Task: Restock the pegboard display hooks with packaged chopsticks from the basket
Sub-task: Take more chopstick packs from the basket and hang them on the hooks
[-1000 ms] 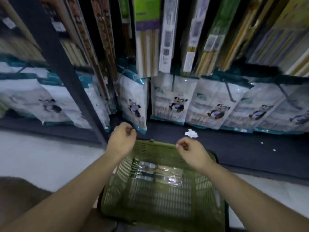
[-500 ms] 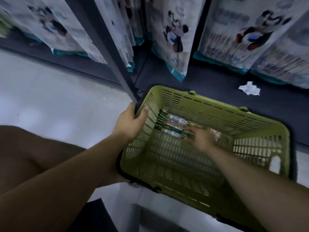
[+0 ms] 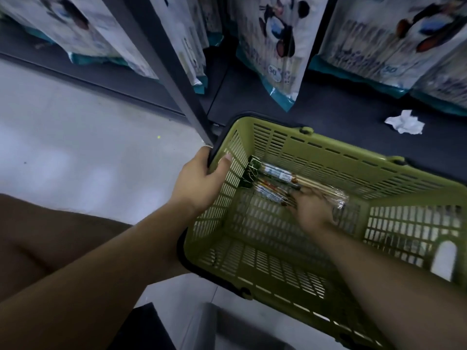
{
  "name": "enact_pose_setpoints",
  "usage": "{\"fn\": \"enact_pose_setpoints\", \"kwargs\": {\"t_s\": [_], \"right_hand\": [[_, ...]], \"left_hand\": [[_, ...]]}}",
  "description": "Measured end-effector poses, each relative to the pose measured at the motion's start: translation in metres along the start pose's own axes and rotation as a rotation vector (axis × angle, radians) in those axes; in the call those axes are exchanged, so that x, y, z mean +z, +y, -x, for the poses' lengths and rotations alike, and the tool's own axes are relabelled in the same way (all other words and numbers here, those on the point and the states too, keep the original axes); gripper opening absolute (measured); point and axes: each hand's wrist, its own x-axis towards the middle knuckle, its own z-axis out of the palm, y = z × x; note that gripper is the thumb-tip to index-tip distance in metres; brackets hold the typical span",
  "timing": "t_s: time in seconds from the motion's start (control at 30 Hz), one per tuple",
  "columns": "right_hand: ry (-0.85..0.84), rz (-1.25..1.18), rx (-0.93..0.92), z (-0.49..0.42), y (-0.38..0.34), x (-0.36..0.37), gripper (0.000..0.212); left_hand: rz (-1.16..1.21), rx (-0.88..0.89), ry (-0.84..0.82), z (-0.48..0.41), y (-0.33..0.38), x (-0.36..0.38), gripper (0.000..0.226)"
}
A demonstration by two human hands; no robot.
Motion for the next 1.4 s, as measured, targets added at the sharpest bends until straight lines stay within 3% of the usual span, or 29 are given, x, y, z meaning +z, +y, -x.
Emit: {"fn": "enact_pose_setpoints", "kwargs": {"t_s": [0.27, 0.33, 0.43, 0.5, 0.57, 0.63, 0.7, 0.77, 0.87, 1.0, 1.13, 1.4], "right_hand": [[-0.024, -0.283, 0.078, 0.008, 0.011, -0.028, 0.019], [-0.026, -0.529, 0.072, 0.016, 0.005, -0.043, 0.014], [0.021, -0.848, -0.013, 0.032, -0.016, -0.075, 0.007], [0.023, -1.0, -0.088, 0.042, -0.036, -0.1, 0.009], [0.027, -1.095, -0.158, 0.051, -0.056, -0.121, 0.007], [0.034, -1.124, -0.231, 0.057, -0.073, -0.131, 0.01], [0.041, -1.125, -0.277, 0.061, -0.084, -0.134, 0.012], [0.024, -1.145, -0.255, 0.06, -0.084, -0.131, 0.01], [0.063, -1.0, -0.1, 0.046, -0.063, -0.11, 0.005], [0.062, -0.534, 0.118, 0.018, -0.017, -0.071, 0.031], [-0.032, -0.302, 0.135, -0.004, 0.0, -0.044, 0.052], [-0.088, -0.039, 0.229, -0.013, -0.004, -0.015, 0.035]], "left_hand": [[0.027, 0.02, -0.048, 0.002, 0.004, -0.005, 0.026], [-0.129, 0.187, 0.064, 0.009, 0.009, -0.009, 0.047], [-0.183, 0.418, 0.234, 0.027, 0.024, -0.009, 0.035], [-0.112, 0.353, 0.163, 0.035, 0.034, -0.005, 0.022], [0.013, 0.162, -0.022, 0.04, 0.042, 0.001, 0.028], [0.315, -0.052, -0.215, 0.042, 0.048, 0.009, 0.036], [0.616, -0.189, -0.253, 0.043, 0.05, 0.013, 0.035], [0.763, -0.242, -0.221, 0.041, 0.049, 0.012, 0.035], [0.766, -0.221, -0.186, 0.033, 0.046, 0.005, 0.033], [0.748, -0.206, -0.226, 0.028, 0.037, 0.0, 0.027], [0.739, -0.249, -0.317, 0.03, 0.028, 0.012, 0.019], [0.78, -0.268, -0.307, 0.025, 0.014, 0.024, 0.013]]}}
